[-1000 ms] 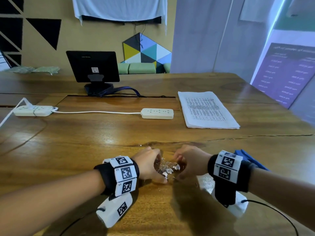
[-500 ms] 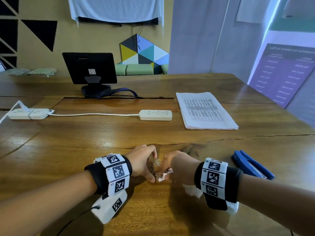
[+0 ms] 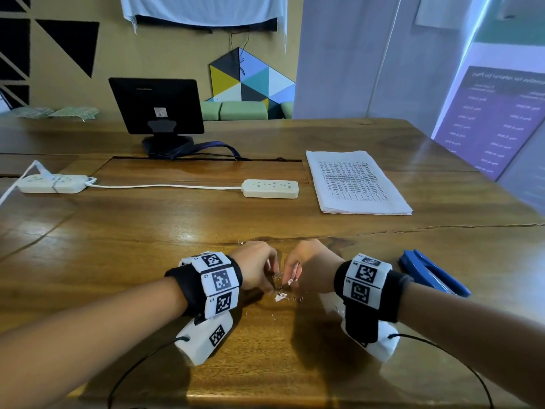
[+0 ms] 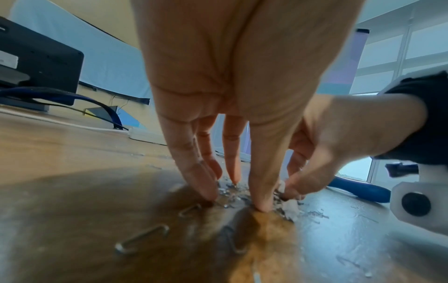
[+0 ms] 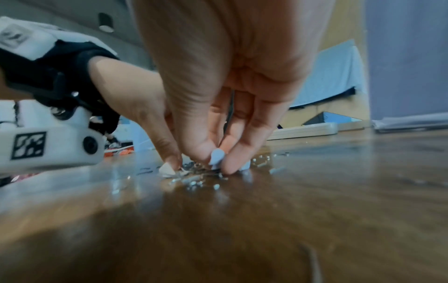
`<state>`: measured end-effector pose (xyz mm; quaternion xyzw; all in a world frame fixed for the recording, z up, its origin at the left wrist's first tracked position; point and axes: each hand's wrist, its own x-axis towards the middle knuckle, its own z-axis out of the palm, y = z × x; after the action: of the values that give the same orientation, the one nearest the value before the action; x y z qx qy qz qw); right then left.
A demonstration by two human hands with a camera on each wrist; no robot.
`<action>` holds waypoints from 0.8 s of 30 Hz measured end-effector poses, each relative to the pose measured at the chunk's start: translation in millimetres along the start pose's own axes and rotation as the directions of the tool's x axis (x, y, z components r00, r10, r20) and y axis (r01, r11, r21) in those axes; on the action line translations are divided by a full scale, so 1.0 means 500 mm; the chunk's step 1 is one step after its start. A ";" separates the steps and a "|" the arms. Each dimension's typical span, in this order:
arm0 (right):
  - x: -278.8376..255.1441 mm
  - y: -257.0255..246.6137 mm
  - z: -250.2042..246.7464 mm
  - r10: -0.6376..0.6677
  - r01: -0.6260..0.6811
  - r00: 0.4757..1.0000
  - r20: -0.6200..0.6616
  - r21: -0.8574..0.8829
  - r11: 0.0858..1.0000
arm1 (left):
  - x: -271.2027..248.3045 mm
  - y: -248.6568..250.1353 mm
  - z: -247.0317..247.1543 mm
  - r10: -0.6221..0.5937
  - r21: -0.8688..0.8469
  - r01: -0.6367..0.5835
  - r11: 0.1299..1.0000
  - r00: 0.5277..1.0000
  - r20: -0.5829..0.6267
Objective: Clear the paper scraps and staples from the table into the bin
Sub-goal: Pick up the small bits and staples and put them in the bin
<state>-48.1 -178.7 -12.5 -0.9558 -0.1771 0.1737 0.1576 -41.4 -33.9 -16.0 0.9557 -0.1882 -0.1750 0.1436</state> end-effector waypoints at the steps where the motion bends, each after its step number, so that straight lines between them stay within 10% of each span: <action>1: 0.003 0.004 -0.002 0.030 -0.030 1.000 -0.003 0.058 0.998 | 0.003 0.004 0.002 0.000 -0.021 0.000 1.000 1.000 0.002; 9: -0.024 0.060 -0.035 0.143 -0.119 0.989 -0.030 0.402 0.908 | 0.012 0.022 0.009 0.014 -0.134 -0.016 0.991 1.000 -0.022; 24: -0.082 0.103 -0.043 0.204 -0.130 0.973 -0.105 0.481 0.867 | 0.033 0.056 0.041 0.086 -0.071 -0.094 0.993 0.990 -0.116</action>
<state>-60.9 -245.7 -0.7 -0.9110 -0.0334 0.1512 0.3823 -43.7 -69.7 -29.6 0.9484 -0.2159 -0.1212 0.1981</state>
